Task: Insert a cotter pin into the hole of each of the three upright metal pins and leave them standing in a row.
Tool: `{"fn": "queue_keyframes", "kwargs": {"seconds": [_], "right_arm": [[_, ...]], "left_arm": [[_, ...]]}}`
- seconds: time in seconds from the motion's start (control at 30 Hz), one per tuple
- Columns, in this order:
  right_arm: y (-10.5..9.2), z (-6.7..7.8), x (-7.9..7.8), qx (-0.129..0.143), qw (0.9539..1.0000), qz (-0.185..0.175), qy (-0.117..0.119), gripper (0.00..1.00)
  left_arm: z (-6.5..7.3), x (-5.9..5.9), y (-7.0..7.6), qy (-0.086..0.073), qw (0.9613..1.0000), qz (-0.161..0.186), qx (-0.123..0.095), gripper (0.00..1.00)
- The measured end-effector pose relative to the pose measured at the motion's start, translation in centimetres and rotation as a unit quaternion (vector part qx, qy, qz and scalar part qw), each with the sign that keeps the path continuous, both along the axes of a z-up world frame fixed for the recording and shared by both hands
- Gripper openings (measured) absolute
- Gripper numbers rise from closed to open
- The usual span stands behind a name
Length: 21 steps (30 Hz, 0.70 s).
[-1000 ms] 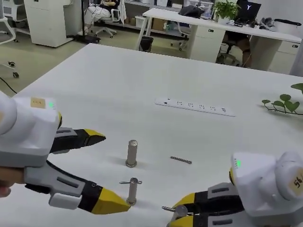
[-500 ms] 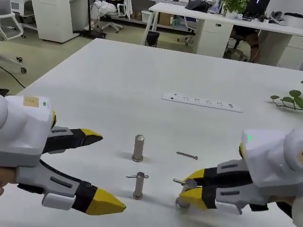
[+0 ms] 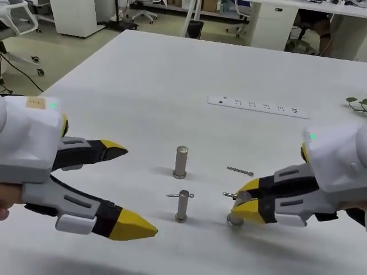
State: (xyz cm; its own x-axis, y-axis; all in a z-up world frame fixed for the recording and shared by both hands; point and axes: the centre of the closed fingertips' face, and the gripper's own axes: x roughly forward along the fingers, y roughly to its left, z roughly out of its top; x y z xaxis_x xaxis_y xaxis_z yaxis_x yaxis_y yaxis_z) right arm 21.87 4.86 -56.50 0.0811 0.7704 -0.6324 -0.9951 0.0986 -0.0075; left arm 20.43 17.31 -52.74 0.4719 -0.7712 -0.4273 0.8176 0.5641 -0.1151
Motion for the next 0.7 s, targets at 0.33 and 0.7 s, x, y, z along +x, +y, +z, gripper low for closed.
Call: {"fn": "queue_keyframes", "kwargs": {"seconds": [0.33, 0.7], "right_arm": [[-0.01, -0.45, -0.48, -0.008, 0.9999, 0.011, -0.001, 0.08], [-0.24, -0.74, -0.74, 0.0, 0.9999, -0.014, 0.001, 0.08]], "left_arm": [[0.37, 0.34, -0.27, -0.004, 0.9999, 0.007, -0.008, 0.97], [0.83, 0.06, -0.15, -0.008, 0.9998, 0.017, -0.011, 0.97]]}}
